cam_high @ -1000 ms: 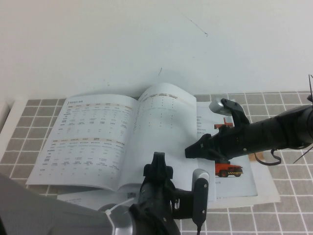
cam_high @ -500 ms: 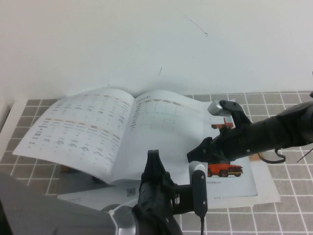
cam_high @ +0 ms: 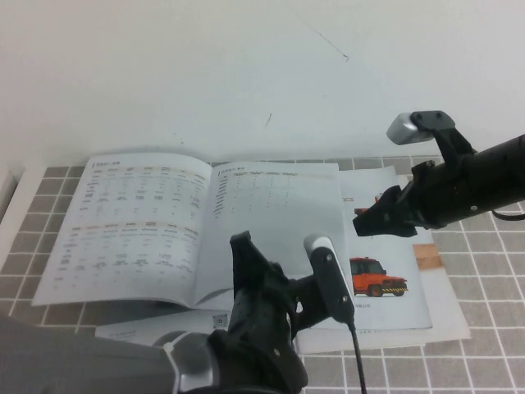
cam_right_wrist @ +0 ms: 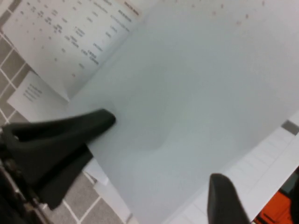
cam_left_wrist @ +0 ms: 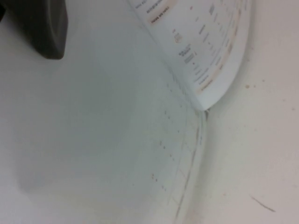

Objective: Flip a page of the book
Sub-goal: Open the closed book

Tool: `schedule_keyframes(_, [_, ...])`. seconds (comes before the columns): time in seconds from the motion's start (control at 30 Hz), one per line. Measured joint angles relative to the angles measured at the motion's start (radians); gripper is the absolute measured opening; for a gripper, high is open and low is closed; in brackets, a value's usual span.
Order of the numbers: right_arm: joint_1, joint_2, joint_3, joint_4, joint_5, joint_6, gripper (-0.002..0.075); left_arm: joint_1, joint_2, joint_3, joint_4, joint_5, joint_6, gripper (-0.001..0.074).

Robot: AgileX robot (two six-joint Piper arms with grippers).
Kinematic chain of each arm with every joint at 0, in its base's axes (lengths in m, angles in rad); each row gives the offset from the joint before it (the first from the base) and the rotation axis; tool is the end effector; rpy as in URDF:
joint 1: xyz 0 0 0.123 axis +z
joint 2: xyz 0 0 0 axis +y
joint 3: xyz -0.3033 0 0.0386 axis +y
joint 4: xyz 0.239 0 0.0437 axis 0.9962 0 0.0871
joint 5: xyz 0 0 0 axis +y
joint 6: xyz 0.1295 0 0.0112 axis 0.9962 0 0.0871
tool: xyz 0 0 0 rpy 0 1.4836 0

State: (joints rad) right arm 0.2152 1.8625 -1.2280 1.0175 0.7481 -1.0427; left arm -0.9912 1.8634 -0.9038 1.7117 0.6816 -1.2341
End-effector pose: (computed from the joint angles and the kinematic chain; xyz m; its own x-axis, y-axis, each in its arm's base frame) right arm 0.3744 0.1589 0.2067 -0.7284 -0.3022 -0.6149 -0.6129 0.6884 0.3877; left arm 0.2711 -0.2660 0.1618 -0.1267 0.8994 -0.4183 0.5393 0.4164 0.7319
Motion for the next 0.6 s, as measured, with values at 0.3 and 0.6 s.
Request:
schedule_keyframes(0.3, [0.000, 0.000, 0.002, -0.060, 0.004, 0.054, 0.0155, 0.000, -0.161, -0.033, -0.027, 0.004, -0.132, 0.0003])
schedule_keyframes(0.6, [0.017, 0.031, 0.002, -0.005, -0.067, 0.007, 0.0019, 0.000, -0.194, -0.033, -0.086, -0.086, -0.309, 0.0002])
